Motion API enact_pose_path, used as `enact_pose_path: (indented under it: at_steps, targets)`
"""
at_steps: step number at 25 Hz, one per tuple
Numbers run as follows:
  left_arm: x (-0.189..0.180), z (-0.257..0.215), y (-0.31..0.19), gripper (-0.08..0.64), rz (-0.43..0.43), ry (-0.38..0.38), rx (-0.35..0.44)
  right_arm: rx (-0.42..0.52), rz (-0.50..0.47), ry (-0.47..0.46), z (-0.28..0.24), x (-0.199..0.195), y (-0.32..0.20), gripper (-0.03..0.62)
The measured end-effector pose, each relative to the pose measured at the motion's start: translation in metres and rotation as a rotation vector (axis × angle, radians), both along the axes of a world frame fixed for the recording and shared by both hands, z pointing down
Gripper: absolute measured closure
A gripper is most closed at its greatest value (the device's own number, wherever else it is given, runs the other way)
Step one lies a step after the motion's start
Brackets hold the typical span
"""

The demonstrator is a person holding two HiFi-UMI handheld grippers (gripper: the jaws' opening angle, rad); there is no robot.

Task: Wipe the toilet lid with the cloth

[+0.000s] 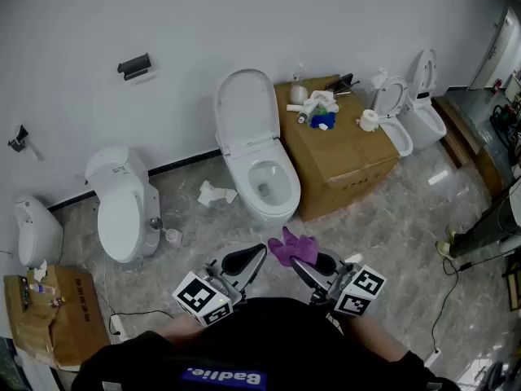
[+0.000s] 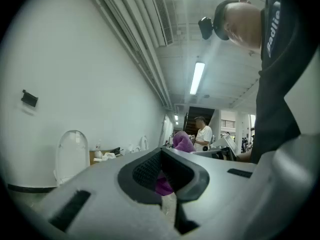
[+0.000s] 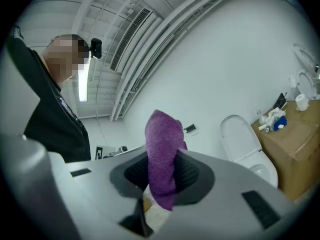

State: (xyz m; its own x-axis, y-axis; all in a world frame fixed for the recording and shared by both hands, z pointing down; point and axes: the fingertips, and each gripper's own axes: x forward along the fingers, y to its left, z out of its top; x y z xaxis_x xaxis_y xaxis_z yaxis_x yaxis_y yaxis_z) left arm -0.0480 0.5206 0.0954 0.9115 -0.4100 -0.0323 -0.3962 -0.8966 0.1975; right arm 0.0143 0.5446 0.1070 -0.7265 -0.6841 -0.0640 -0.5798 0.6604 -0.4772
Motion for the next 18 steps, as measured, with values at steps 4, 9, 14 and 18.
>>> enact_pose_path:
  at_steps: [4, 9, 14, 18]
  targets:
    - [0.006, -0.001, 0.002, 0.545, 0.01, -0.001, 0.001, -0.004, 0.003, 0.0, -0.001, 0.005, 0.002, 0.495]
    - [0.015, -0.001, 0.003, 0.545, 0.021, -0.006, 0.012, -0.011, 0.001, -0.013, 0.0, 0.014, 0.003, 0.495]
    - [0.025, -0.001, -0.001, 0.545, 0.012, -0.008, 0.004, -0.023, -0.012, -0.028, 0.0, 0.023, -0.002, 0.495]
    - [0.035, 0.0, -0.004, 0.545, 0.004, -0.016, 0.01, -0.029, -0.037, -0.058, 0.002, 0.033, -0.004, 0.494]
